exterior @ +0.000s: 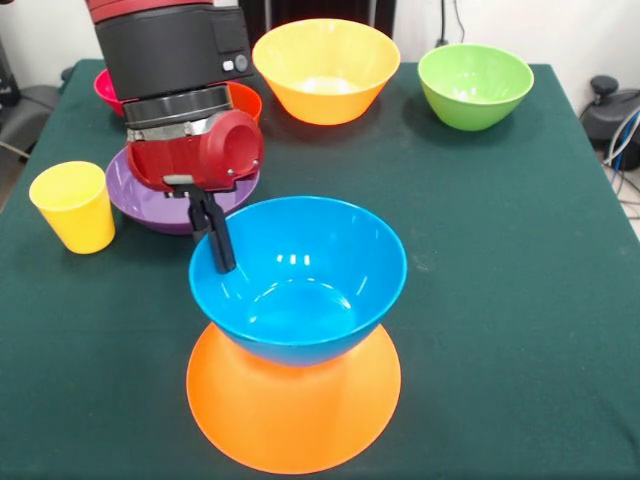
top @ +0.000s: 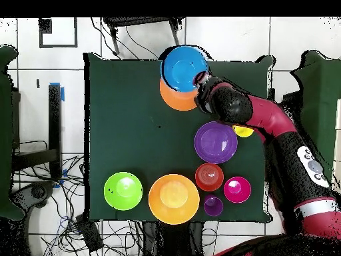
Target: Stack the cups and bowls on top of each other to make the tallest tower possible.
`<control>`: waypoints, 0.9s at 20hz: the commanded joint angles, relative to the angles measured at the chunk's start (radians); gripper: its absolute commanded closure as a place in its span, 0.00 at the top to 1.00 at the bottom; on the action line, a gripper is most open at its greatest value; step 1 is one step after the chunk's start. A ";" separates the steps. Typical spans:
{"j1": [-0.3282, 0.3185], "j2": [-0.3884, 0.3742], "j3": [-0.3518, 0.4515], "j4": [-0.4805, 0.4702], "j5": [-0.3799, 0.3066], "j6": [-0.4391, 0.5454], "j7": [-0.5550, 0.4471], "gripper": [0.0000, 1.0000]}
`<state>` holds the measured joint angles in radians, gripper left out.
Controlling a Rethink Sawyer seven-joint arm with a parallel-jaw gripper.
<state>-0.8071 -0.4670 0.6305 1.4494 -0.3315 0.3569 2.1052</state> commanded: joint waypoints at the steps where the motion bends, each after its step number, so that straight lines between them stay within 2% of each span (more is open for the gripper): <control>1: 0.006 0.043 -0.021 -0.049 -0.060 0.087 -0.122 0.00; 18: 0.027 0.046 -0.032 -0.015 -0.075 0.042 -0.082 0.00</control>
<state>-0.8072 -0.4669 0.6306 1.4457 -0.3400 0.3569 2.1052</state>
